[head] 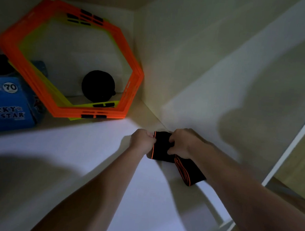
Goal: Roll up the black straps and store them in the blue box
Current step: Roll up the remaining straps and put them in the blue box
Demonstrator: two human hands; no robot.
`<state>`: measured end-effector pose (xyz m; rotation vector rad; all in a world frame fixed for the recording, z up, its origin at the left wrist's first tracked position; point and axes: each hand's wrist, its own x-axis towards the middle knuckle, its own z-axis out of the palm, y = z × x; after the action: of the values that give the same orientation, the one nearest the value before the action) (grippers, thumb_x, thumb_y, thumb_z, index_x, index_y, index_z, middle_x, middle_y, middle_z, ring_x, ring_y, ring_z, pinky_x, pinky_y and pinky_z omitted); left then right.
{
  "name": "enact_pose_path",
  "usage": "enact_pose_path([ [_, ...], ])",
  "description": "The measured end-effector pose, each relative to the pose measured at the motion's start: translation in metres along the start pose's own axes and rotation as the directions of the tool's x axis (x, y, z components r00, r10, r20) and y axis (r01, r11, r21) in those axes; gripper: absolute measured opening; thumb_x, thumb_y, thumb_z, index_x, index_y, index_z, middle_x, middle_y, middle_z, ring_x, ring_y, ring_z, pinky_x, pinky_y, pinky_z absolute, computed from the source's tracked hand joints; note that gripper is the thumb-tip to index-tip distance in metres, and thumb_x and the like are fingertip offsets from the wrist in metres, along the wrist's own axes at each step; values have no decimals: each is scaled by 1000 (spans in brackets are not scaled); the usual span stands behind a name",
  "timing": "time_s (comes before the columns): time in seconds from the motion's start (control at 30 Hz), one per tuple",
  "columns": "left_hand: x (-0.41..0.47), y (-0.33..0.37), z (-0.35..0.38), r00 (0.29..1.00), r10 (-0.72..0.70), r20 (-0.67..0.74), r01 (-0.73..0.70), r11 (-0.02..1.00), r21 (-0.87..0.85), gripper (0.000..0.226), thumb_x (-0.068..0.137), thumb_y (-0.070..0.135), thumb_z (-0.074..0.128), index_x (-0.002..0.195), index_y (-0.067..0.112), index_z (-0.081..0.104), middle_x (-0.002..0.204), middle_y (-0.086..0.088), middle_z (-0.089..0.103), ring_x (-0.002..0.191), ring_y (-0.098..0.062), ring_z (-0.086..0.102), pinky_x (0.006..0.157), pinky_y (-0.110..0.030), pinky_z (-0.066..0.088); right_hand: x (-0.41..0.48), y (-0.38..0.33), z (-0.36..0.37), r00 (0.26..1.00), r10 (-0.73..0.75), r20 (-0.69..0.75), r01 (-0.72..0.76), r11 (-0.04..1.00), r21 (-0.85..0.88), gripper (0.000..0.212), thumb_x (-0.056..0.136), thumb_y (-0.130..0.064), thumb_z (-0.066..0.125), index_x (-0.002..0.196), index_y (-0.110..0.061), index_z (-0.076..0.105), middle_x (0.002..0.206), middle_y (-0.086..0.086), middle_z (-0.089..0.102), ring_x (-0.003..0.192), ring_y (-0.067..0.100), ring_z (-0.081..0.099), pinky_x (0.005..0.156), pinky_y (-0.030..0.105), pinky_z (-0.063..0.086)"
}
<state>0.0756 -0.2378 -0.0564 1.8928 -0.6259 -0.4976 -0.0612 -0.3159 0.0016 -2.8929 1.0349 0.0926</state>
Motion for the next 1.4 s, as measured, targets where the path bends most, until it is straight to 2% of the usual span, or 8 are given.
enact_pose_path([
  [0.2,16,11,3,998,-50,23,52,994,-98,22,77,1,74,70,18,61,77,-14,67,77,-31,70,82,-53,63,10,6,1,1000,-15,10,14,999,40,22,79,-34,72,93,-18,72,100,3,73,91,23,68,82,33,57],
  [0.37,21,-1,17,1000,-13,22,15,998,-60,22,56,22,74,73,21,60,88,-15,74,86,-35,74,78,-50,63,11,6,3,998,3,-55,-4,1000,-22,19,88,-13,59,102,-12,72,108,10,74,99,30,69,84,32,56],
  [0.53,4,3,9,992,-28,121,34,998,-54,28,73,9,84,85,12,59,71,-11,63,57,-27,64,69,-49,64,7,17,5,981,-6,-192,9,1000,15,17,79,-16,58,86,-14,73,94,8,76,90,31,71,79,32,57],
  [0.7,0,4,1,993,-32,112,40,997,-68,28,72,10,85,83,10,59,72,-17,64,54,-25,59,70,-54,64,0,17,4,974,-35,-225,41,999,21,13,78,-20,62,84,-14,71,91,9,76,88,30,71,74,31,56],
  [0.9,-14,13,-7,999,8,46,-6,1000,-26,31,73,23,84,92,12,63,76,-9,66,64,-26,62,74,-48,62,-7,15,-5,955,-71,-287,95,993,70,21,74,-35,58,81,-18,66,87,2,76,84,26,71,72,31,56],
  [1.1,-43,25,-45,991,81,-110,-69,991,112,37,74,44,78,102,22,68,105,-2,70,74,-23,63,68,-30,54,-17,-10,-25,908,-142,-395,239,949,208,32,84,-39,67,105,-15,73,103,2,76,101,23,69,75,27,47],
  [1.27,-88,26,-104,957,139,-253,-84,973,217,28,79,47,74,97,26,71,94,5,72,91,-18,69,81,-33,56,-24,-61,-35,862,-257,-436,407,864,296,33,87,-36,68,105,-8,72,93,5,72,97,26,68,73,25,44],
  [1.4,-132,25,-162,906,195,-375,-80,951,300,21,82,44,71,92,27,70,86,7,72,87,-15,69,80,-33,56,-45,-120,-42,803,-361,-474,538,781,318,35,89,-38,68,116,-17,73,110,-2,75,106,17,68,76,20,40],
])
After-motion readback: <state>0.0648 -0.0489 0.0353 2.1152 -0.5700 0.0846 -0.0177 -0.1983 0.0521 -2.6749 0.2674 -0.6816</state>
